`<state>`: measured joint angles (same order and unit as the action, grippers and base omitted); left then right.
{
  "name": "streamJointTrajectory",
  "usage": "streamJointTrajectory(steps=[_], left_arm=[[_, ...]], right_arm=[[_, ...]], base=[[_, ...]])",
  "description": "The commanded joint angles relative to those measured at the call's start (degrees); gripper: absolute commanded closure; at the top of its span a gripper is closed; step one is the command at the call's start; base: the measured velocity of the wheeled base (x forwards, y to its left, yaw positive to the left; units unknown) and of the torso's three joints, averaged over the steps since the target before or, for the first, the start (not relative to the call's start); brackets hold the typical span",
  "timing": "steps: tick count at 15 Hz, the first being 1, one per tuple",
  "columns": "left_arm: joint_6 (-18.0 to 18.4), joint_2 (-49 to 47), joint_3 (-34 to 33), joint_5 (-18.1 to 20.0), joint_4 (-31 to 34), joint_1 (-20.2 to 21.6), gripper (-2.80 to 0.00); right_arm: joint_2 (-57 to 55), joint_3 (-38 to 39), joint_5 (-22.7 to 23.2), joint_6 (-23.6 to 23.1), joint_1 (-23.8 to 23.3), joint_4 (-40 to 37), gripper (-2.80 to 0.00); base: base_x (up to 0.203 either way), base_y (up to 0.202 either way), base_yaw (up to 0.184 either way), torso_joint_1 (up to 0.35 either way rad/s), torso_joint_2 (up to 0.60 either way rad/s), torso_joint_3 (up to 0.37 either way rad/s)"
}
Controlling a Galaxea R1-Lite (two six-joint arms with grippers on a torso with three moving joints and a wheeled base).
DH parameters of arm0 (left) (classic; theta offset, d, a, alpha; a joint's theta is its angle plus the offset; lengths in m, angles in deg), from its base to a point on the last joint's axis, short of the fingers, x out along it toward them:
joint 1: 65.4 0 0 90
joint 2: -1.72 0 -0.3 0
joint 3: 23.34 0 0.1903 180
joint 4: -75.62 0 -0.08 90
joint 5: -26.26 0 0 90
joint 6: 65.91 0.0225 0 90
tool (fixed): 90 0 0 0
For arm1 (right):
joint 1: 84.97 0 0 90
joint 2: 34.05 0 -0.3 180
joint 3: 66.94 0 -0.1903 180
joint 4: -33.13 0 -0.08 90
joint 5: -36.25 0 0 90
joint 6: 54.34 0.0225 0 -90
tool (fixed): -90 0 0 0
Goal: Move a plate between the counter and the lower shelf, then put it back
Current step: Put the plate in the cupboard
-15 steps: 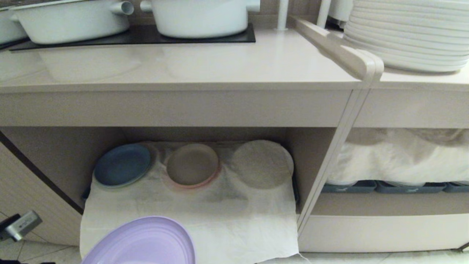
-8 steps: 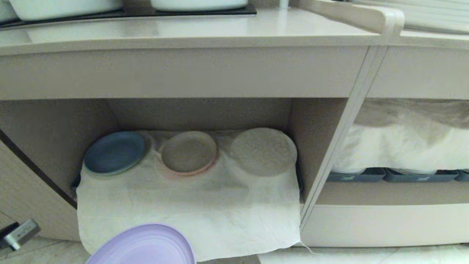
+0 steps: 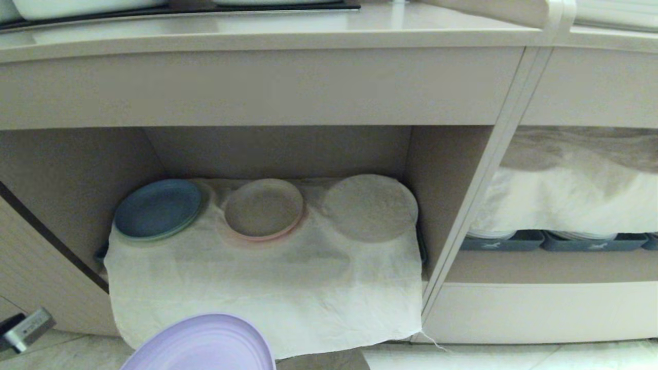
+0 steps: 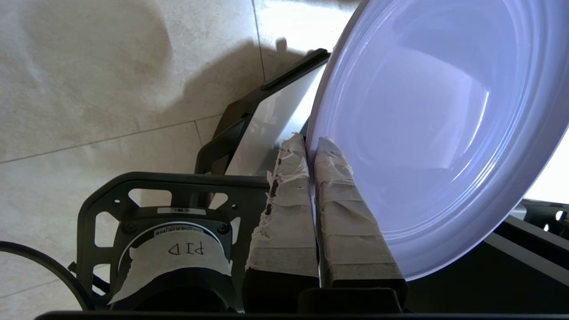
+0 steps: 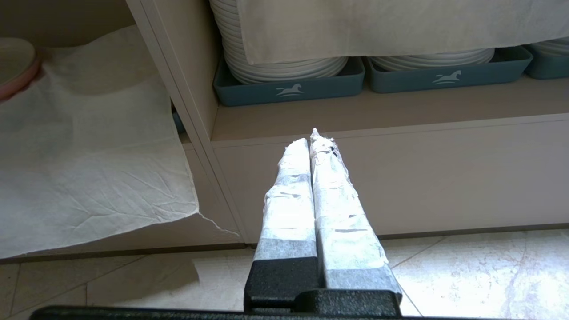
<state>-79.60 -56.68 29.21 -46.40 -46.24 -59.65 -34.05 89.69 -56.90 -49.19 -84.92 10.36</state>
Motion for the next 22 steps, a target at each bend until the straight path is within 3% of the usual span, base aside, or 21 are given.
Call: streamJointTrajectory(steps=[1,22], left_arm=[[-0.11,0.05,0.0,0.15,0.2,0.05,0.0],[-0.28,0.31,-1.05,0.15,-0.15,0.05,0.0]], right_arm=[[-0.08,0.0,-0.01,0.04,-0.05,0.02,0.0],[0.0,0.0,-0.01,0.04,0.03,0.02,0.0]], base=[[0.0,0.0,0.0,0.0,0.0,0.0],[0.0,0.0,0.0,0.0,0.0,0.0]])
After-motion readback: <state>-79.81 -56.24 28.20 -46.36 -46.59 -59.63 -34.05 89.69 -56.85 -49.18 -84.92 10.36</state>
